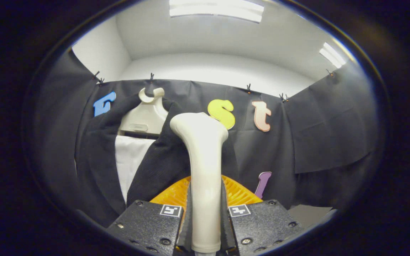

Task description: Iron the clothes twice with a garment steamer, once on the left side and once on the right side.

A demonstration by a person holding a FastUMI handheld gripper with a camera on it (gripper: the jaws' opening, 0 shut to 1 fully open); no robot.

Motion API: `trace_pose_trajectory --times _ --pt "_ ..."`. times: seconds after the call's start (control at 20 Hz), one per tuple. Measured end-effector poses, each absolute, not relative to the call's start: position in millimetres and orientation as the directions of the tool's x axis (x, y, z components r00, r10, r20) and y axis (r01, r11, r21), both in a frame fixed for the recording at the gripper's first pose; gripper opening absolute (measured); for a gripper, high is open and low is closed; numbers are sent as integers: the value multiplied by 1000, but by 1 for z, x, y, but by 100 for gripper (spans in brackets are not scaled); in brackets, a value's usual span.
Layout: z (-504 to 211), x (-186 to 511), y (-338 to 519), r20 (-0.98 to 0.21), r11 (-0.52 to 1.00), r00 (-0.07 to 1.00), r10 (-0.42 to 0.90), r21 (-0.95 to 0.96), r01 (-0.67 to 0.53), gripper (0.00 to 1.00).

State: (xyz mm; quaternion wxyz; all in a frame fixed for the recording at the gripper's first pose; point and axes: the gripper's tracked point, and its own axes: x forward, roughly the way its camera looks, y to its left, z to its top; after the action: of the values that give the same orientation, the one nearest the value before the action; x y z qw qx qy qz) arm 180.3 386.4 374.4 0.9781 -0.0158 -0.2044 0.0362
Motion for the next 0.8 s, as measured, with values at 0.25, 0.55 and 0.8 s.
trace_pose_trajectory --times 0.25,0.55,0.8 --pt "343 180 384 379 995 921 88 -78 -63 35" --pt "303 174 385 338 989 935 111 -127 -72 35" --pt "264 168 385 285 986 951 124 -146 -85 35"
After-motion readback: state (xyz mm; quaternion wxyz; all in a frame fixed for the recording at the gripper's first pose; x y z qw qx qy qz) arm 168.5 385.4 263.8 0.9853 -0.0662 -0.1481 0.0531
